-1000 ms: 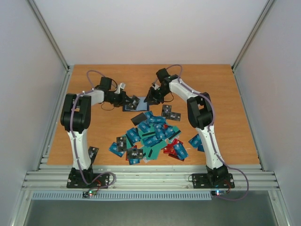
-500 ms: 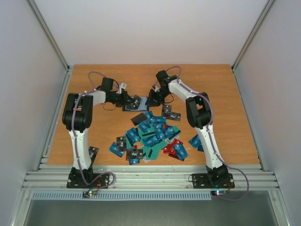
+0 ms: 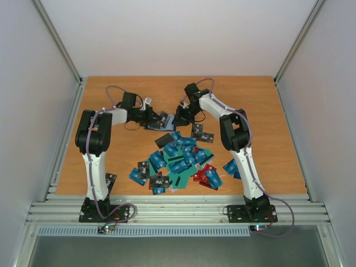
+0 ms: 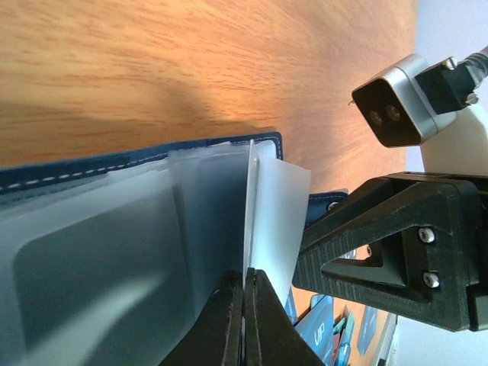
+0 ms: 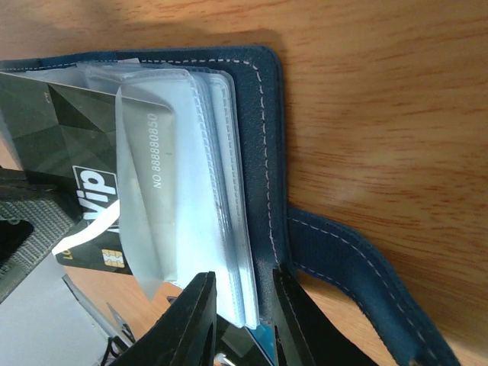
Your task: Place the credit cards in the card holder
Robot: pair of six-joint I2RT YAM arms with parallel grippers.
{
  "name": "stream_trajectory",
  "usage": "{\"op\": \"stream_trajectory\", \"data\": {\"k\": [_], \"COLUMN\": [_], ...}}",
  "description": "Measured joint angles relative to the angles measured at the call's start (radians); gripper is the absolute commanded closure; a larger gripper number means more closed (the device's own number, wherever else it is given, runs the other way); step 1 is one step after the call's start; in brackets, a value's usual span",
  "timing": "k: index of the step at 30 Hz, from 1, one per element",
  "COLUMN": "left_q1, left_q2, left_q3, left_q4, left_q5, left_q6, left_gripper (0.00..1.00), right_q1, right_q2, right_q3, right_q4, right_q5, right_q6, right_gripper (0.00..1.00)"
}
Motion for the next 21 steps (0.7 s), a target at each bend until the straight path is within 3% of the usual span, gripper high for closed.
{"op": "stream_trajectory", "data": {"k": [12, 21], "left_q1": [-0.007, -0.019], "left_q2": [0.0, 0.0], "left_q3": [-0.087, -0.097], "left_q4": [0.158, 0.184], "left_q5": [-0.015, -0.03], "left_q6": [-0.127, -0.174], "left_gripper": [1.0, 1.0], "right_q1": [-0.001, -0.002], "right_q2": [0.0, 0.0], "right_q3": [-0.005, -0.011], "right_q4": [0.003, 0.012], "right_q5": [-0.005, -0.016], "right_q6": [0.036, 0.066], "right_gripper": [0.8, 0.8]}}
